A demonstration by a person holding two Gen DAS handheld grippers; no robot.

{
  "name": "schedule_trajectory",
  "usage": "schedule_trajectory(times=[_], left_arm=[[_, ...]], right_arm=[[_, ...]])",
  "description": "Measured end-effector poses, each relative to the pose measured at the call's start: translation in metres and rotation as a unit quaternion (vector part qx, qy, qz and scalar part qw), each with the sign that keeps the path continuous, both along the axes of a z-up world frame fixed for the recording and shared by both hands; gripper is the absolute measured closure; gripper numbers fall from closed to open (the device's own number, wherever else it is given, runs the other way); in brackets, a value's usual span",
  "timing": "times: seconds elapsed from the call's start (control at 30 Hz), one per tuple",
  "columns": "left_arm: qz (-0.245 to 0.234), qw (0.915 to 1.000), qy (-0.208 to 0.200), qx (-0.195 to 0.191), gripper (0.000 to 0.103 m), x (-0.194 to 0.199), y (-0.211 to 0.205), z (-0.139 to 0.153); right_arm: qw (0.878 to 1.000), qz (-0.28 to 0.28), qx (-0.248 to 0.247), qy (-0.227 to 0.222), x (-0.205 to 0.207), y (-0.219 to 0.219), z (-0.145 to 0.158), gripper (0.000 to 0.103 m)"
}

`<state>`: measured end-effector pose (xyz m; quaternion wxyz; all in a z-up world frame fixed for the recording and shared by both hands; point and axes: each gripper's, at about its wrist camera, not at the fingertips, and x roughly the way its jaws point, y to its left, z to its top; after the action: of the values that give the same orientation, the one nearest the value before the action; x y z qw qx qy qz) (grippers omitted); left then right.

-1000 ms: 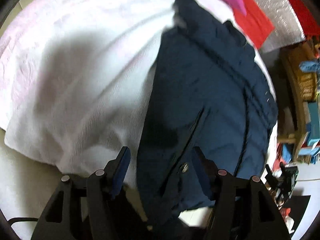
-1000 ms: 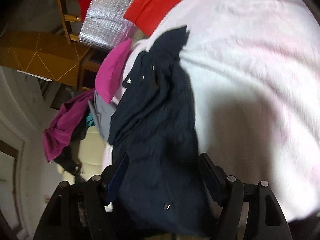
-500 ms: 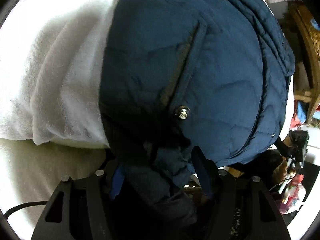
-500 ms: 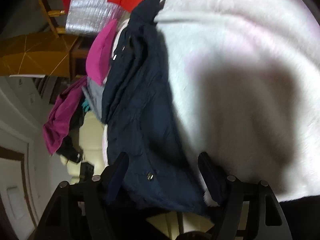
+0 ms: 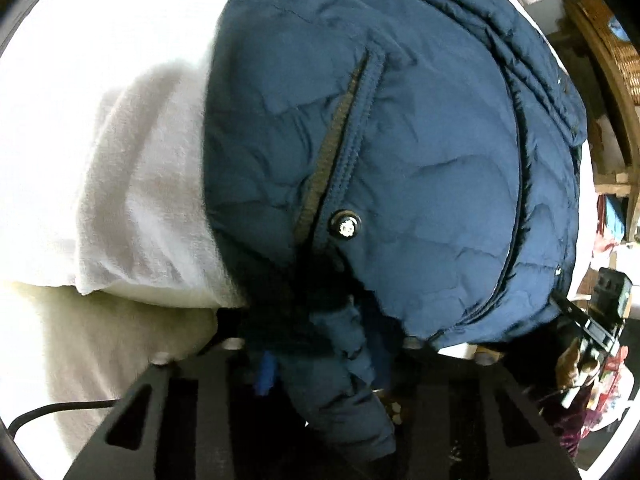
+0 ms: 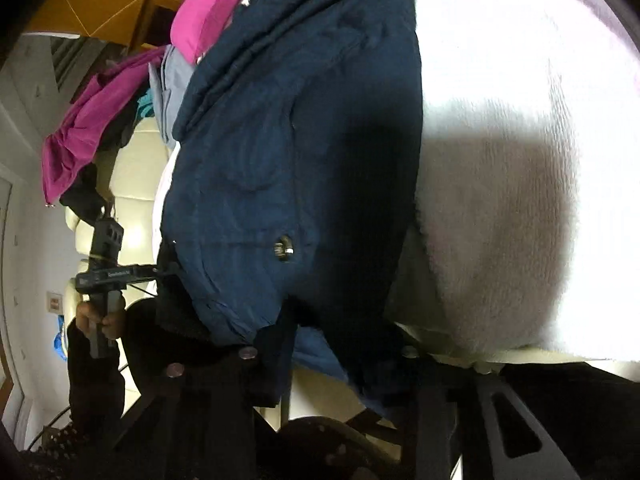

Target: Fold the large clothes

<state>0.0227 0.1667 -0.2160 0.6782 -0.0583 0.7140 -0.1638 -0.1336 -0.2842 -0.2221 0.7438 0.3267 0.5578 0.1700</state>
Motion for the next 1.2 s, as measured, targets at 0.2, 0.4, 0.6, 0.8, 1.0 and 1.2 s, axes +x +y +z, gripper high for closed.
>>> schedule_trajectory(times=[0.2, 0.4, 0.6, 0.8, 1.0, 1.2], left_arm=[[0.016, 0.9979, -0.023, -0.058, 0.088, 0.0, 0.011, 0.024], [0.03, 0.9884, -0.061, -0.135, 0.09, 0.019, 0.016, 0.07], [0.089, 0.9712, -0.096, -0.199, 0.09, 0.057, 0.039, 0.095], [0.139, 0.9561, -0.099, -0.239, 0.09, 0.075, 0.041, 0.08], [0.163, 0.949, -0.123, -0.24, 0.09, 0.11, 0.046, 0.095], [0.209, 0.9381, -0.153, -0.23, 0.09, 0.181, 0.042, 0.093]], right_arm=[[0.995, 0.016, 0.006, -0.097, 0.017, 0.017, 0.058, 0.087], [0.985, -0.001, 0.006, -0.171, 0.063, 0.025, 0.106, 0.087], [0.972, -0.122, 0.075, -0.186, 0.101, -0.022, 0.108, 0.087], [0.96, -0.212, 0.123, -0.132, 0.125, -0.075, 0.063, 0.087], [0.954, -0.231, 0.13, -0.137, 0.155, -0.088, 0.066, 0.087], [0.935, -0.295, 0.168, -0.108, 0.215, -0.119, 0.055, 0.087]])
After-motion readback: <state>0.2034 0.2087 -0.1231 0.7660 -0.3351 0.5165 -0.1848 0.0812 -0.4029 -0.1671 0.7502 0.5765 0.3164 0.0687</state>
